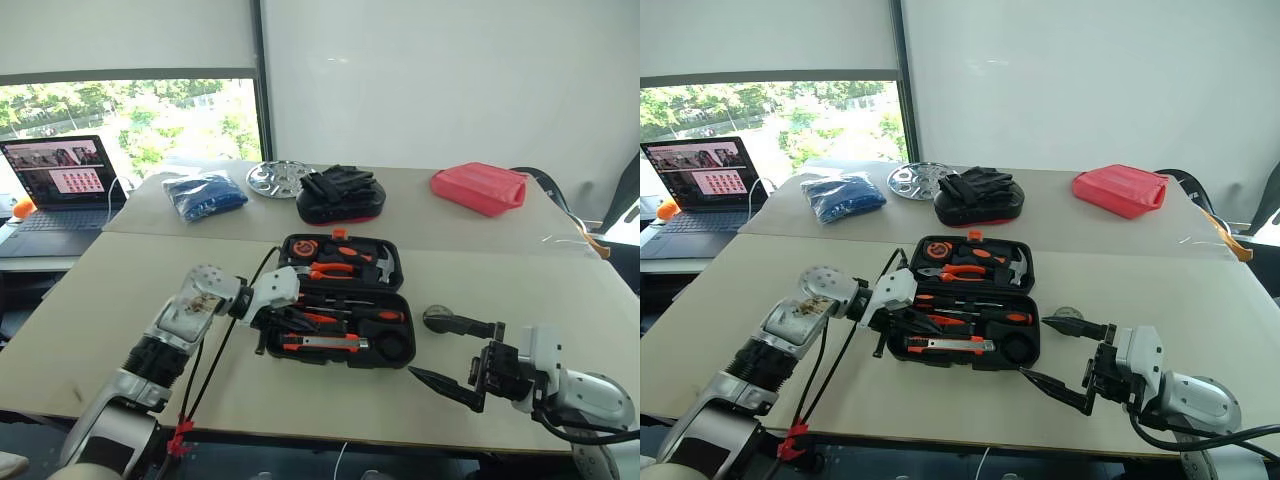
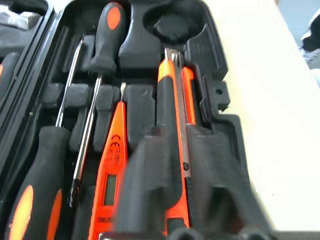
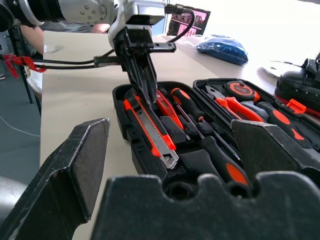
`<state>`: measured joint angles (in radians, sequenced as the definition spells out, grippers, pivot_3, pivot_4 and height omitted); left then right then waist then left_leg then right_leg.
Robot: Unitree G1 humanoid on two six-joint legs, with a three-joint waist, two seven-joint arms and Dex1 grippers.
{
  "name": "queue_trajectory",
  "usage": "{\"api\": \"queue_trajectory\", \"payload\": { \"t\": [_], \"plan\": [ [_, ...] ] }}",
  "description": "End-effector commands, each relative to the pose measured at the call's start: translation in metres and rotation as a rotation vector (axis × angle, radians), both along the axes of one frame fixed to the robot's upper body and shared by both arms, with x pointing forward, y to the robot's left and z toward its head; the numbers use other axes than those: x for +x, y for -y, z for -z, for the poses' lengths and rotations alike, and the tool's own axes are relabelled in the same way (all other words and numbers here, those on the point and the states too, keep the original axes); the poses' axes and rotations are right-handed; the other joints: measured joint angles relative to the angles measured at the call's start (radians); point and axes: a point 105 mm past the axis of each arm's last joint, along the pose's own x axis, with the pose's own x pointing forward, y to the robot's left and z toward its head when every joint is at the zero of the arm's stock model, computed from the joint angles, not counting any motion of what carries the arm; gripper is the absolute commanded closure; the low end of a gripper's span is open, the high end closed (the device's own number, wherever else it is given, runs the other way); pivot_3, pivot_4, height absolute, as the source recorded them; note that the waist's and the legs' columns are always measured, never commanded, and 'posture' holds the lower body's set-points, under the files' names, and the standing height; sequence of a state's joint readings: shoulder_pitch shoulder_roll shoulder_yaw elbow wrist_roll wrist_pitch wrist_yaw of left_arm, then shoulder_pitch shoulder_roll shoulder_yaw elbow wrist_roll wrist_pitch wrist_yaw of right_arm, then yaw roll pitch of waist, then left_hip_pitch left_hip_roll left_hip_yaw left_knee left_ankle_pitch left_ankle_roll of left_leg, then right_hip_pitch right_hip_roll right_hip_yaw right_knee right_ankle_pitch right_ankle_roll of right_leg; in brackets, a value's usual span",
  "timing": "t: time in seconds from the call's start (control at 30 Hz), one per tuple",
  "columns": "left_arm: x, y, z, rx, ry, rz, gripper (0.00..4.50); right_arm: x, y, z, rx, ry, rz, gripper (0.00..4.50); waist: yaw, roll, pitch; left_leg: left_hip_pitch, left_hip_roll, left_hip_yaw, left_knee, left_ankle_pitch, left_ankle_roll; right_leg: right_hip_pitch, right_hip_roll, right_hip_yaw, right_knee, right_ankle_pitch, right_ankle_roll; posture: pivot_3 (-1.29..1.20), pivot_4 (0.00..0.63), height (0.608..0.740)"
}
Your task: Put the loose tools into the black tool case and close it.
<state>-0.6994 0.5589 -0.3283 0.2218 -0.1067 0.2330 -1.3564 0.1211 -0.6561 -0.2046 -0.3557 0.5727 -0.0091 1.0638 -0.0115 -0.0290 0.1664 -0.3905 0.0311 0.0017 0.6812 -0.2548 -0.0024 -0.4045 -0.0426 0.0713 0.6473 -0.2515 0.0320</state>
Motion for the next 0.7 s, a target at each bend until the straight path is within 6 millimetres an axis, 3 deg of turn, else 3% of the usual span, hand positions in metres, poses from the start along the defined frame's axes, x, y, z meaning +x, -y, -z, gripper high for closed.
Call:
{"api": "queue_trajectory", "payload": {
  "t": [0.03,0.27,0.47,0.7],
  "plan": [
    [0.002,0.002,0.001,0.023,0.049,0.002,4.49,-0.001,0.0,-0.007,0.005,0.034,-0.002,0.0,0.0,0.0,0.0,0.0,0.0,0.0,0.0,0.0,0.0,0.0,0.0,0.0,0.0,0.0,0.0,0.0,0.15,0.74],
    [0.001,0.0,0.015,0.06,0.031,-0.011,4.49,-0.001,-0.001,-0.007,0.006,0.033,-0.003,0.0,0.0,0.0,0.0,0.001,0.0,0.0,0.0,0.0,0.0,0.001,0.0,0.0,0.0,0.0,0.0,0.0,0.15,0.74],
    [-0.002,-0.002,0.04,0.172,0.012,-0.047,4.49,0.0,-0.001,-0.006,0.012,0.034,0.004,0.0,0.001,0.001,-0.001,0.002,0.0,0.0,0.0,0.0,0.0,0.002,0.0,0.0,0.0,0.0,0.0,0.0,0.15,0.74],
    [0.002,0.005,0.052,0.213,0.028,-0.097,4.49,0.002,-0.004,-0.005,0.022,0.04,0.01,0.0,0.004,0.003,-0.003,0.015,0.0,0.0,0.0,0.0,0.0,0.016,0.0,0.0,-0.001,-0.004,0.007,0.0,0.15,0.74]
  ]
}}
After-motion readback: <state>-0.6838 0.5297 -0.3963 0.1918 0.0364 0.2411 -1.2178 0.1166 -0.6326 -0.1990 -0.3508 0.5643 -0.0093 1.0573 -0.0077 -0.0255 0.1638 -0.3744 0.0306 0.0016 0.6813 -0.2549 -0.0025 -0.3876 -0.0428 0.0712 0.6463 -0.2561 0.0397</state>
